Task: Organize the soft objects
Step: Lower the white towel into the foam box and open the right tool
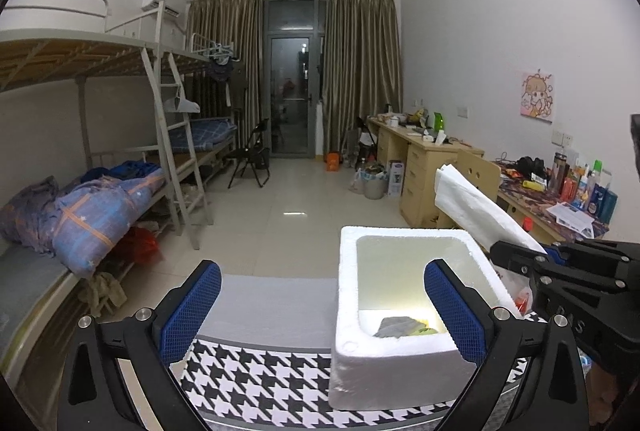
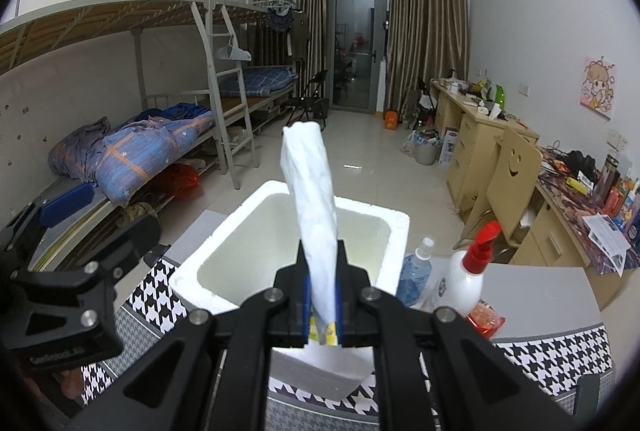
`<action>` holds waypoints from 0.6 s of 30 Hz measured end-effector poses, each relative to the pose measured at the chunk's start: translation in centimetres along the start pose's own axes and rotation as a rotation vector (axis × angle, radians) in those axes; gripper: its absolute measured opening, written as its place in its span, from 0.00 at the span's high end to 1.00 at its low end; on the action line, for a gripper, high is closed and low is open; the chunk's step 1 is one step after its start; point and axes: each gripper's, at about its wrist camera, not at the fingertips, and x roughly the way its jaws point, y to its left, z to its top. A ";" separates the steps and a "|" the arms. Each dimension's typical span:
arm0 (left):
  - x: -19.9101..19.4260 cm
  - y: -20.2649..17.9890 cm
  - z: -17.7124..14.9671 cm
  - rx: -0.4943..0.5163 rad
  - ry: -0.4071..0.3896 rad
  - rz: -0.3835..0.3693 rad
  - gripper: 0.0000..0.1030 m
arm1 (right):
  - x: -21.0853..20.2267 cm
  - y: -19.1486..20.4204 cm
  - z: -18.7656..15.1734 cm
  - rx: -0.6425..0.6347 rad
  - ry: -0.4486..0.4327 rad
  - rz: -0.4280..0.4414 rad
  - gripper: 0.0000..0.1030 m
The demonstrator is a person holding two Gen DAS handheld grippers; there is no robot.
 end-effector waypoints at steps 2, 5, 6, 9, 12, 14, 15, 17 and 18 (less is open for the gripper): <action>-0.2 0.3 0.0 -0.004 -0.003 0.009 0.01 | 0.3 0.1 0.1 -0.002 0.006 -0.001 0.88; -0.4 0.6 0.0 -0.006 -0.008 0.017 0.01 | 0.7 0.3 0.2 0.005 0.017 0.007 0.88; -0.5 0.7 -0.1 -0.007 -0.009 0.021 0.01 | 1.0 0.2 0.2 0.013 0.027 0.015 0.88; -0.5 1.0 -0.2 -0.015 -0.006 0.025 0.01 | 1.6 0.2 0.2 0.018 0.044 0.022 0.88; -0.4 1.5 -0.5 -0.025 -0.004 0.030 0.01 | 2.4 0.2 0.2 0.028 0.066 0.025 0.88; -0.3 1.8 -0.6 -0.029 0.002 0.035 0.01 | 2.9 0.2 0.2 0.034 0.081 0.032 0.88; -0.4 1.9 -0.7 -0.030 0.003 0.037 0.01 | 3.1 0.3 0.2 0.036 0.087 0.032 0.88; -0.4 2.0 -0.8 -0.031 0.005 0.039 0.01 | 3.6 0.4 0.1 0.036 0.102 0.042 0.88; -0.4 2.0 -0.8 -0.029 0.004 0.038 0.01 | 3.8 0.3 0.1 0.036 0.107 0.046 0.88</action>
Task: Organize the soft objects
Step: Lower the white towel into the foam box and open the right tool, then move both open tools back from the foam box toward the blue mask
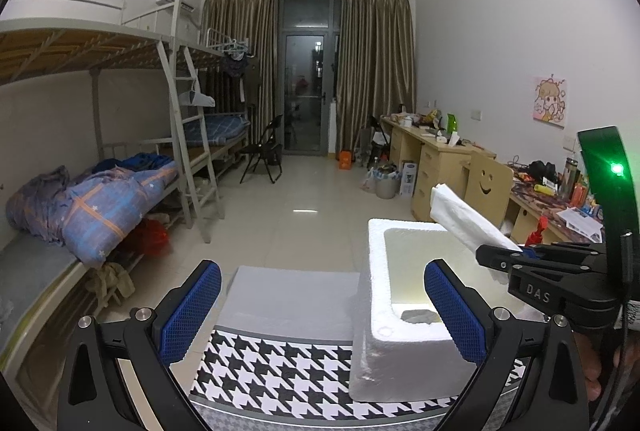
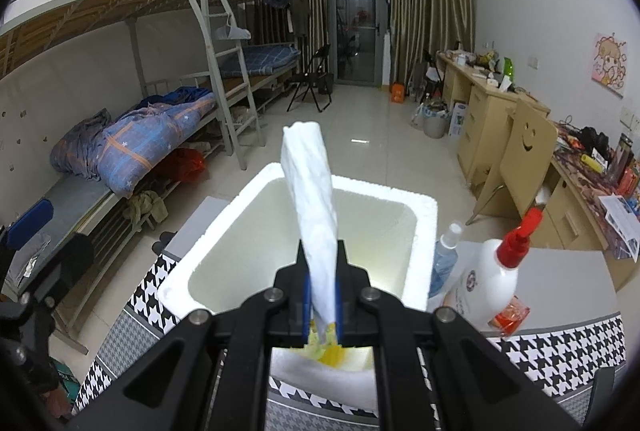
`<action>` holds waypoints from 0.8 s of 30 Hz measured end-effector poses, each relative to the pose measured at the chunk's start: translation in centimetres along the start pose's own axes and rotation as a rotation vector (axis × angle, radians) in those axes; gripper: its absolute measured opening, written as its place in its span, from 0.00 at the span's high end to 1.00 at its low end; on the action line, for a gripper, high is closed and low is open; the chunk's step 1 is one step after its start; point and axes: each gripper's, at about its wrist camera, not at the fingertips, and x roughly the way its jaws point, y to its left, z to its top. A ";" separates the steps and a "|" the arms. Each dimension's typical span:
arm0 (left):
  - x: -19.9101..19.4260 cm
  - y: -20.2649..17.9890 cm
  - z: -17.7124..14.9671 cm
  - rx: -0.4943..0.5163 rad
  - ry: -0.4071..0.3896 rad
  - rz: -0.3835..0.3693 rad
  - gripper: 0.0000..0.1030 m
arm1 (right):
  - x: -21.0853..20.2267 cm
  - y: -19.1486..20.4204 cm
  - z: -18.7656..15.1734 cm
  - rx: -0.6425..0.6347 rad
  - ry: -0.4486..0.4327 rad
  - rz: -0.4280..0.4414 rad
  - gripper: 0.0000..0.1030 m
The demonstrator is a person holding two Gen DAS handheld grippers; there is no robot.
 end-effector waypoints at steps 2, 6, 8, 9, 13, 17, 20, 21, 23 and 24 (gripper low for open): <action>0.0 0.1 0.0 0.000 -0.003 0.000 0.01 | 0.3 0.0 0.0 0.006 0.008 0.005 0.88; 0.2 0.3 0.0 0.000 -0.005 0.002 0.01 | 0.9 0.0 0.2 0.000 0.045 0.003 0.79; 0.2 0.5 -0.1 0.002 -0.004 0.003 0.01 | 1.1 -0.2 0.2 -0.012 0.049 -0.004 0.57; 0.1 0.5 -0.1 0.001 -0.003 0.003 0.01 | 0.9 -0.1 0.2 -0.018 0.039 -0.006 0.39; 0.2 0.5 -0.1 0.005 -0.002 -0.002 0.01 | 0.2 0.1 -0.1 -0.040 0.006 -0.002 0.24; 0.1 0.5 -0.1 0.002 0.000 -0.005 0.01 | -0.5 0.2 -0.1 -0.046 -0.005 0.006 0.24; -0.1 0.6 -0.1 0.000 -0.004 -0.007 0.01 | -1.0 0.2 -0.1 -0.046 -0.017 0.003 0.24; -0.2 0.3 -0.1 0.001 -0.005 -0.008 0.01 | -1.1 0.2 -0.1 -0.046 -0.019 0.003 0.24; -0.4 0.1 -0.1 0.005 -0.007 -0.008 0.01 | -1.5 0.1 -0.1 -0.045 -0.026 0.001 0.24; -0.5 -0.1 -0.1 0.006 -0.009 -0.009 0.01 | -1.6 0.0 -0.2 -0.043 -0.029 -0.001 0.24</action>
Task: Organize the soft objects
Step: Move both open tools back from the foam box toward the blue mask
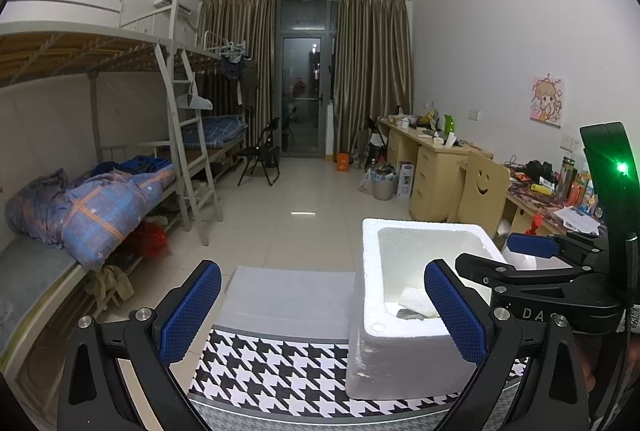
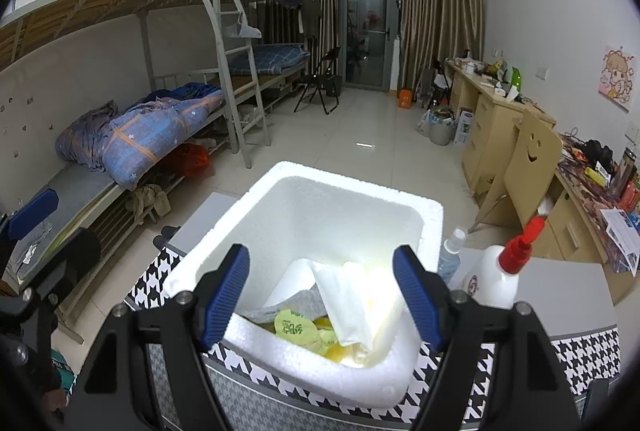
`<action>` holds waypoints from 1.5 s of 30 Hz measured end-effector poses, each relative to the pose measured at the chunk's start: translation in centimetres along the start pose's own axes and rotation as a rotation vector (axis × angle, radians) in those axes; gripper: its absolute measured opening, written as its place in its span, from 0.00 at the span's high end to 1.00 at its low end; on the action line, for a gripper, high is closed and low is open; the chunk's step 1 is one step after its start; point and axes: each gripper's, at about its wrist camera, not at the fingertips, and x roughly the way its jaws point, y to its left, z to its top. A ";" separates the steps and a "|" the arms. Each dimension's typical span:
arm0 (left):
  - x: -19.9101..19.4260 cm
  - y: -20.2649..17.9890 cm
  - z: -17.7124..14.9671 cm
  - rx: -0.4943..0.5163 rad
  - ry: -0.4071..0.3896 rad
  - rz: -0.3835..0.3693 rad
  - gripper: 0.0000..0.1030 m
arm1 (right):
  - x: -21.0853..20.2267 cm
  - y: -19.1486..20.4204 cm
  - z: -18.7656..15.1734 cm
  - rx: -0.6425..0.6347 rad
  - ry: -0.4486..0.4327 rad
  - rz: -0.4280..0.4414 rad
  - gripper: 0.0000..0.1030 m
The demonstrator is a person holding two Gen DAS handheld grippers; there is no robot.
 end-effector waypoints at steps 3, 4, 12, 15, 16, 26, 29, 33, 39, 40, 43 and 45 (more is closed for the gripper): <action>0.0 -0.1 0.1 0.000 0.001 0.000 0.01 | -0.4 -0.1 -0.2 0.002 -0.006 0.000 0.23; 0.0 -0.1 0.1 0.001 0.000 0.001 0.01 | -0.6 -0.1 -0.4 0.001 -0.009 -0.002 0.22; -0.9 -0.8 -0.2 0.006 -0.001 -0.002 0.01 | -2.6 0.3 -1.0 -0.009 -0.055 0.002 0.12; -0.9 -0.8 -0.1 0.006 -0.003 -0.004 0.01 | -3.4 0.3 -1.3 -0.010 -0.065 0.008 0.12; -1.0 -0.8 -0.1 0.006 -0.006 -0.005 0.01 | -3.8 0.3 -1.4 -0.012 -0.071 0.006 0.12; -3.4 -1.7 -0.6 0.010 -0.021 -0.020 0.01 | -6.1 -0.2 -2.4 -0.014 -0.103 -0.003 0.12; -4.1 -2.1 -0.7 0.018 -0.027 -0.023 0.01 | -6.6 -0.3 -2.7 -0.012 -0.111 -0.010 0.12; -4.3 -2.4 -0.6 0.019 -0.025 -0.024 0.01 | -7.3 -0.5 -3.2 -0.003 -0.116 -0.006 0.12; -4.8 -2.8 -0.8 0.018 -0.022 -0.020 0.01 | -8.6 -0.9 -4.0 0.007 -0.131 -0.009 0.12; -5.0 -2.9 -0.9 0.019 -0.023 -0.021 0.01 | -8.8 -0.9 -4.0 0.008 -0.133 -0.010 0.12; -5.6 -3.1 -1.2 0.016 -0.026 -0.028 0.01 | -9.4 -1.0 -4.3 0.011 -0.140 -0.011 0.12; -6.0 -3.3 -1.3 0.018 -0.028 -0.031 0.01 | -9.8 -1.1 -4.6 0.014 -0.146 -0.009 0.12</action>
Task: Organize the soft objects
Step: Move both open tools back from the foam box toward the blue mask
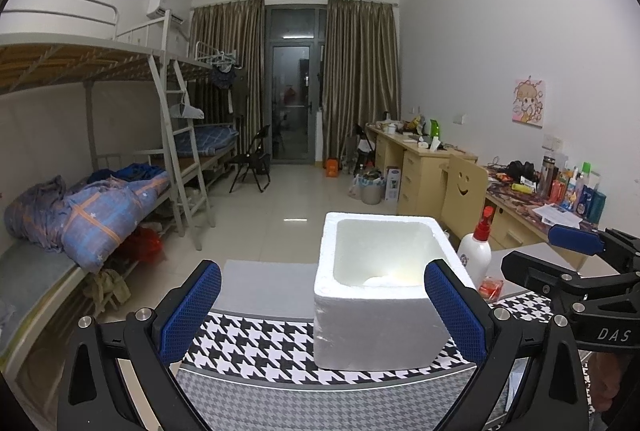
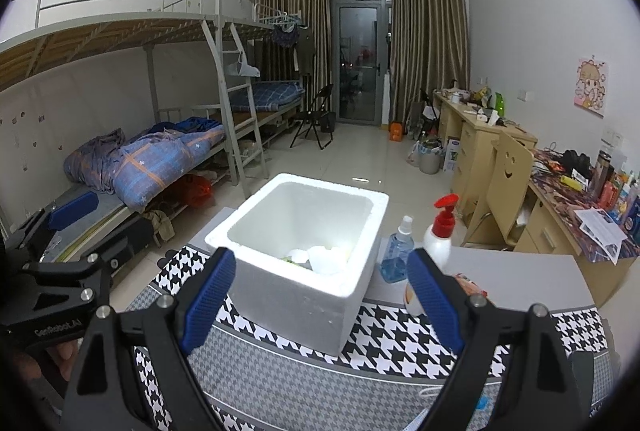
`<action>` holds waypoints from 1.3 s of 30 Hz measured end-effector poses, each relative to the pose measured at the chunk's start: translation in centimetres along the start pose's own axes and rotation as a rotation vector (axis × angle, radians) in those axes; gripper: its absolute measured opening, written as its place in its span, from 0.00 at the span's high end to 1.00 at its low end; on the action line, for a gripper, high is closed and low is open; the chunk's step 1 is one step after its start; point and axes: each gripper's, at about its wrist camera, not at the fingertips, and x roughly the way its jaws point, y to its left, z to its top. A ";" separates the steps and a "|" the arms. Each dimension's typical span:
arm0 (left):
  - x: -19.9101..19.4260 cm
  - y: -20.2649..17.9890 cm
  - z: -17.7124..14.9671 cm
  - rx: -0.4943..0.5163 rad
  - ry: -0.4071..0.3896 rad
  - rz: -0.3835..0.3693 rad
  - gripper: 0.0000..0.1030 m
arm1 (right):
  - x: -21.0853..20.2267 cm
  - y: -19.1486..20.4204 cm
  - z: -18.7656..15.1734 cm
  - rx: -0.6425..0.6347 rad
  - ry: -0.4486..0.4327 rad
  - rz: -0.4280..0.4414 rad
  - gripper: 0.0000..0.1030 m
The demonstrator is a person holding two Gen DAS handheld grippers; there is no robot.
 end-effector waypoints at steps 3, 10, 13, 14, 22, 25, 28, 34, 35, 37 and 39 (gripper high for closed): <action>-0.8 -0.4 0.0 0.007 -0.006 -0.003 0.01 | -0.5 -0.1 -0.1 -0.001 -0.006 -0.003 0.12; -1.9 -1.1 0.2 0.019 -0.015 -0.005 0.01 | -1.7 -0.1 -0.5 0.001 -0.018 -0.012 0.12; -2.7 -1.3 0.1 0.016 -0.022 -0.010 0.01 | -2.7 -0.1 -0.9 0.002 -0.029 -0.016 0.12; -2.9 -1.4 0.0 0.016 -0.024 -0.013 0.01 | -3.1 -0.2 -1.0 0.006 -0.034 -0.017 0.12; -4.4 -2.2 -0.7 0.035 -0.024 -0.025 0.01 | -5.3 -0.3 -2.4 0.014 -0.052 -0.027 0.12; -5.0 -2.6 -0.8 0.041 -0.029 -0.036 0.01 | -6.0 -0.3 -2.8 0.013 -0.057 -0.039 0.12; -5.5 -2.7 -0.8 0.039 -0.036 -0.041 0.01 | -6.4 -0.3 -3.2 0.015 -0.060 -0.048 0.12; -6.2 -3.3 -0.9 0.048 -0.039 -0.062 0.01 | -7.0 -0.5 -3.7 0.018 -0.062 -0.055 0.12; -6.3 -3.3 -1.1 0.045 -0.040 -0.064 0.01 | -7.1 -0.5 -3.8 0.019 -0.062 -0.056 0.12; -6.5 -3.5 -1.3 0.045 -0.038 -0.071 0.01 | -7.3 -0.6 -3.9 0.021 -0.062 -0.058 0.12; -6.6 -3.6 -1.5 0.049 -0.036 -0.073 0.01 | -7.5 -0.8 -4.1 0.024 -0.064 -0.060 0.12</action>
